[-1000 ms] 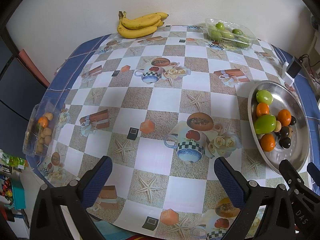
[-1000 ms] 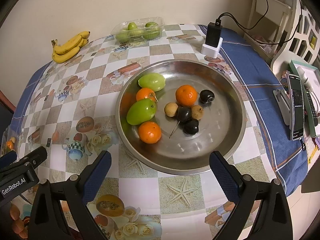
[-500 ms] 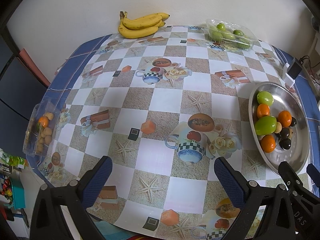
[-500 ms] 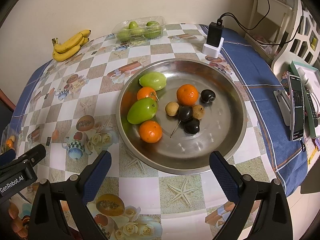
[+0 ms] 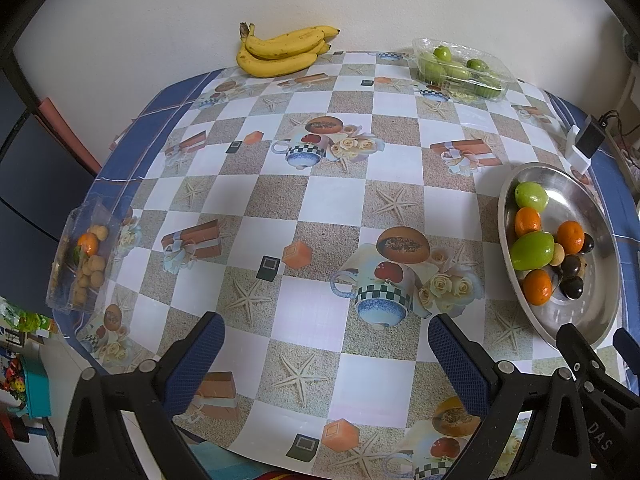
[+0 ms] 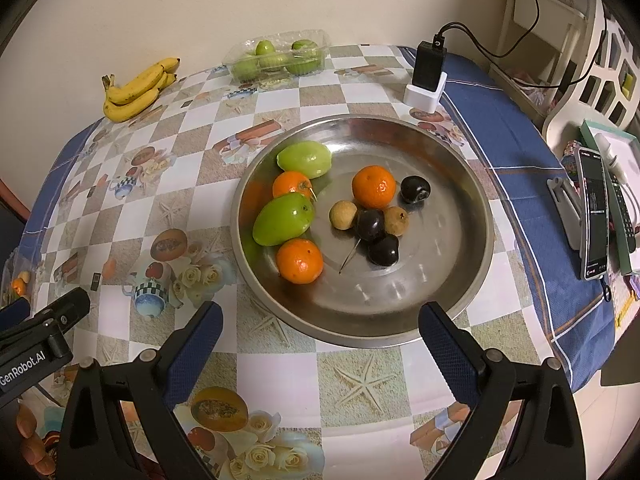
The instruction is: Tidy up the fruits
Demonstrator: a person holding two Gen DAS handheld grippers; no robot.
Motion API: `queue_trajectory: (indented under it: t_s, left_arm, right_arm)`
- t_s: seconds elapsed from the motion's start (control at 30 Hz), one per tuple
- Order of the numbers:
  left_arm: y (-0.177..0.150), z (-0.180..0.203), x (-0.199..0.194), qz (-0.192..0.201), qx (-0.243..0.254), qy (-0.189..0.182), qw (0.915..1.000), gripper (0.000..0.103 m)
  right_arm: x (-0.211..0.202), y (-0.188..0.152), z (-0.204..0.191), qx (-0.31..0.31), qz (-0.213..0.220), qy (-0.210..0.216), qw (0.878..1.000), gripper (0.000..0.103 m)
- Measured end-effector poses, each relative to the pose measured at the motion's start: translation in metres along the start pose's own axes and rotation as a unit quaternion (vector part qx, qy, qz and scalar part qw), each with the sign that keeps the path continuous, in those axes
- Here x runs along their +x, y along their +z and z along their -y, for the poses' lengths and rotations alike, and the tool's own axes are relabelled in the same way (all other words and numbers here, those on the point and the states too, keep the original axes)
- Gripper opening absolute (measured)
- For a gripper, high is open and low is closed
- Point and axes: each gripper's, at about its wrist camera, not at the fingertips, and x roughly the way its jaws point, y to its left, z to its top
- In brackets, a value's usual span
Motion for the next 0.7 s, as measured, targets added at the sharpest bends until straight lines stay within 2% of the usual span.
queue_trajectory:
  t_s: [0.7]
  left_arm:
    - [-0.0003, -0.0015, 0.0011, -0.001, -0.002, 0.004, 1.0, 0.103]
  right_arm:
    - [0.0008, 0.0001, -0.0004, 0.001, -0.003, -0.001, 1.0, 0.098]
